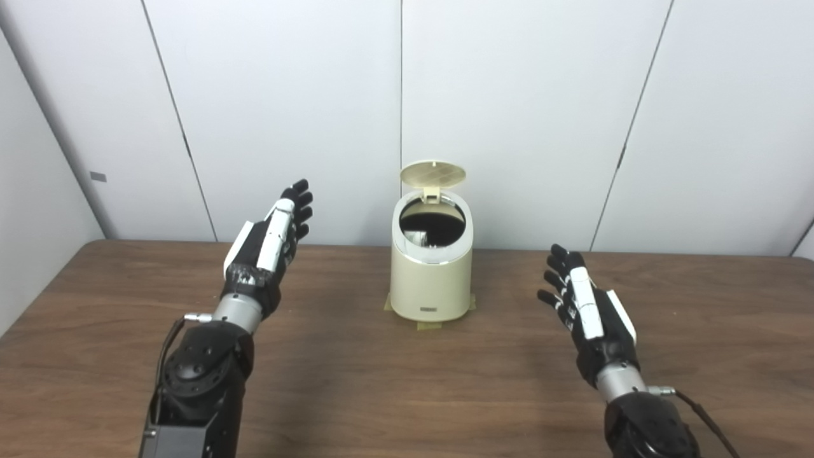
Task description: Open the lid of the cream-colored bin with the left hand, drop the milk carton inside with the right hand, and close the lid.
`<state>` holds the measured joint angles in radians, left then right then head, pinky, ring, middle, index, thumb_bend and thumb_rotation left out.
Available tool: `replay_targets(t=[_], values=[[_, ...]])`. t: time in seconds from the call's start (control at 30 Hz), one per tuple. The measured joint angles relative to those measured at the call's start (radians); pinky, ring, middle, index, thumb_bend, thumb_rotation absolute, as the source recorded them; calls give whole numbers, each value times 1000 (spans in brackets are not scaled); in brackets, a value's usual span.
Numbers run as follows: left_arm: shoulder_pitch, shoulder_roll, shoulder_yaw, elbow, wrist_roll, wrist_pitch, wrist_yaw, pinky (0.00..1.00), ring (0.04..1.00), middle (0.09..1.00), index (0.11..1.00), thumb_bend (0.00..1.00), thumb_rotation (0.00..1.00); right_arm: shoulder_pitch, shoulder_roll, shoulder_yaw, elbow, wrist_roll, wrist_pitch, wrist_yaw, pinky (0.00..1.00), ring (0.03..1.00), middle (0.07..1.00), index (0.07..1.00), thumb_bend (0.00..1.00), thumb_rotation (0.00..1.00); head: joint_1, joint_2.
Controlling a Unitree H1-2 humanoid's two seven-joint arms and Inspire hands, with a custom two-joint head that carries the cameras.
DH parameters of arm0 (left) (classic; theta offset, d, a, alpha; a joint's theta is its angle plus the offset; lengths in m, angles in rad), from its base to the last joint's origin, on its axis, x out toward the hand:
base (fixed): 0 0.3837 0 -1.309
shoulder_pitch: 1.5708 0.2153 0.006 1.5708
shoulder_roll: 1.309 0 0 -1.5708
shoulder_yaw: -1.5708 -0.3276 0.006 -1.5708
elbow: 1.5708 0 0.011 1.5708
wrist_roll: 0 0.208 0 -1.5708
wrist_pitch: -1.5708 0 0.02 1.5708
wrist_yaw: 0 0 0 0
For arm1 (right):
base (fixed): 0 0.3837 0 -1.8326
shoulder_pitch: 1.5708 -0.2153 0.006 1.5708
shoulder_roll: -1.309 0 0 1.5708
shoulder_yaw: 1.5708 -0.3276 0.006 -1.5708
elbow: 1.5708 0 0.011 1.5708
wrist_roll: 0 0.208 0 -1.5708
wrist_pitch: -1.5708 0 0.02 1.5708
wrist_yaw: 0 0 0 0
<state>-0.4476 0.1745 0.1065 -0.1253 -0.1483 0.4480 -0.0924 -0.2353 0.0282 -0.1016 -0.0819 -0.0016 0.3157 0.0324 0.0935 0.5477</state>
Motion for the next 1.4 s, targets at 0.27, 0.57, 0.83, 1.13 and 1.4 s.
replay_targets(t=[0.27, 0.57, 0.83, 1.13, 1.4], values=[[-161, 39, -63, 161, 31, -16, -52, 986, 965, 950, 950, 489, 972, 40, 3, 33, -1, 5, -96, -11, 935, 983, 992, 975, 666, 1000, -8, -8], [-333, 64, -154, 346, 108, -96, -103, 964, 946, 919, 918, 474, 1000, 99, -5, 46, 17, 8, -133, -30, 923, 974, 975, 968, 672, 1000, -29, -38], [-401, 73, -244, 470, 203, -202, -142, 943, 933, 891, 897, 492, 1000, 119, -4, 76, 29, 10, -180, -31, 940, 982, 981, 977, 651, 1000, -17, -63], [-434, 98, -391, 470, 412, -283, -157, 874, 885, 842, 850, 482, 1000, 131, -14, 76, 40, 55, -188, -17, 944, 978, 978, 989, 676, 1000, 14, -111], [-451, 196, -598, 453, 837, -500, -81, 810, 838, 821, 822, 523, 1000, 151, -17, 130, 47, -26, -220, -39, 828, 914, 918, 974, 592, 1000, -2, -138]])
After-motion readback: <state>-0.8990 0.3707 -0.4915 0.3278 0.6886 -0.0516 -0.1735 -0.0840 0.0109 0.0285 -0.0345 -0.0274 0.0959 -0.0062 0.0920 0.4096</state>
